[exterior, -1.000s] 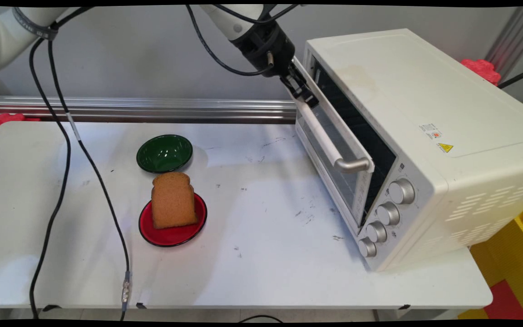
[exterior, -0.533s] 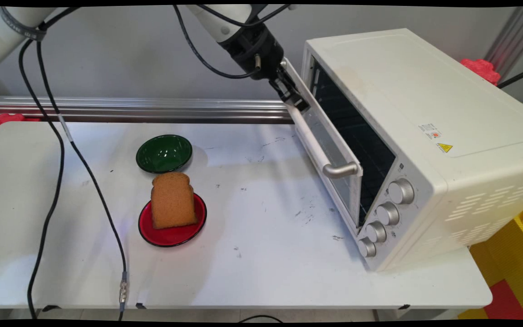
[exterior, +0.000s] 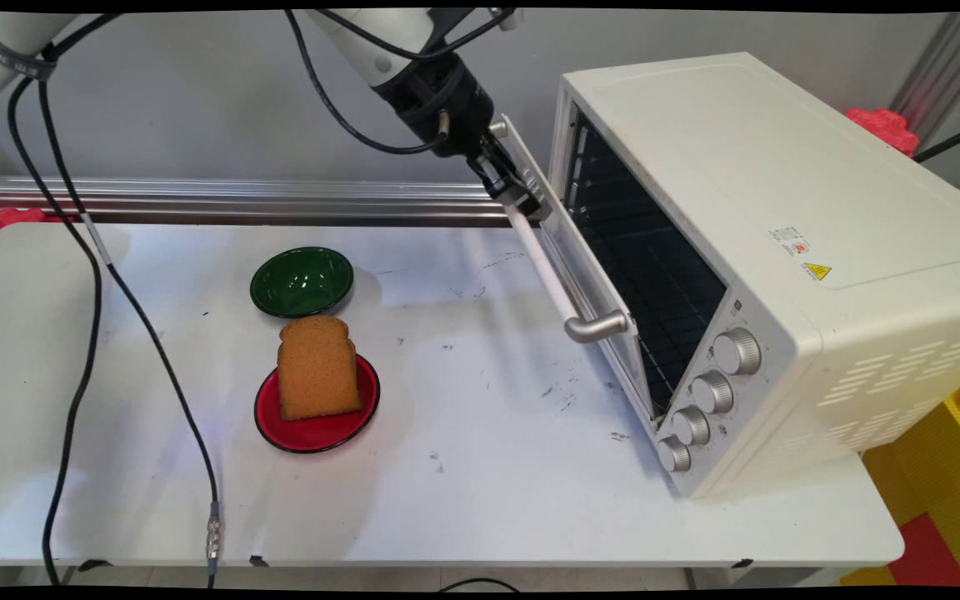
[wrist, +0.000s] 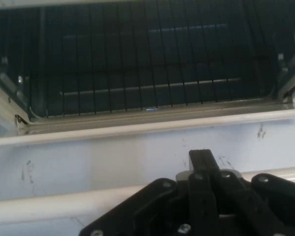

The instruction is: Open the oven

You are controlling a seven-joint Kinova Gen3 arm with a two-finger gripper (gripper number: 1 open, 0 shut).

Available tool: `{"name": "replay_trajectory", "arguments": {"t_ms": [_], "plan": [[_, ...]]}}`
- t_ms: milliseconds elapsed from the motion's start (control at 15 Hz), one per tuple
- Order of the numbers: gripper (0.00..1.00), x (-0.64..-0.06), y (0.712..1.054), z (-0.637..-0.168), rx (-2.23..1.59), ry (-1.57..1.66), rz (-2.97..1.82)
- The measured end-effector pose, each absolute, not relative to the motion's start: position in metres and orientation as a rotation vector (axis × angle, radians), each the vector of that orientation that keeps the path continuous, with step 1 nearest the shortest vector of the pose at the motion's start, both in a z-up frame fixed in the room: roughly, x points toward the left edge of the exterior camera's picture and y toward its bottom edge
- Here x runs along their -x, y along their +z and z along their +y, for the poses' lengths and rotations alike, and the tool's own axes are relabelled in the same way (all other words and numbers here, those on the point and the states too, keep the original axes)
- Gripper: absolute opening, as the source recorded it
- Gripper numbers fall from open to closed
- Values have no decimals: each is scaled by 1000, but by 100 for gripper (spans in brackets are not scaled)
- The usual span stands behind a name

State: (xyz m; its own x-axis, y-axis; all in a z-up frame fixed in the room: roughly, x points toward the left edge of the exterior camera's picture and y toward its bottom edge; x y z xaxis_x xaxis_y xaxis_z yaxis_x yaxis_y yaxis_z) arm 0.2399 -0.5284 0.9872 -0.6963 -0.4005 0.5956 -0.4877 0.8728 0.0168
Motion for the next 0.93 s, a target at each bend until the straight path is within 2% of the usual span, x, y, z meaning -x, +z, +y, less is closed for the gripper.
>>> {"name": "replay_trajectory", "arguments": {"t_ms": [933], "plan": [[0,-260,965,-518,-634,196,-2433]]}}
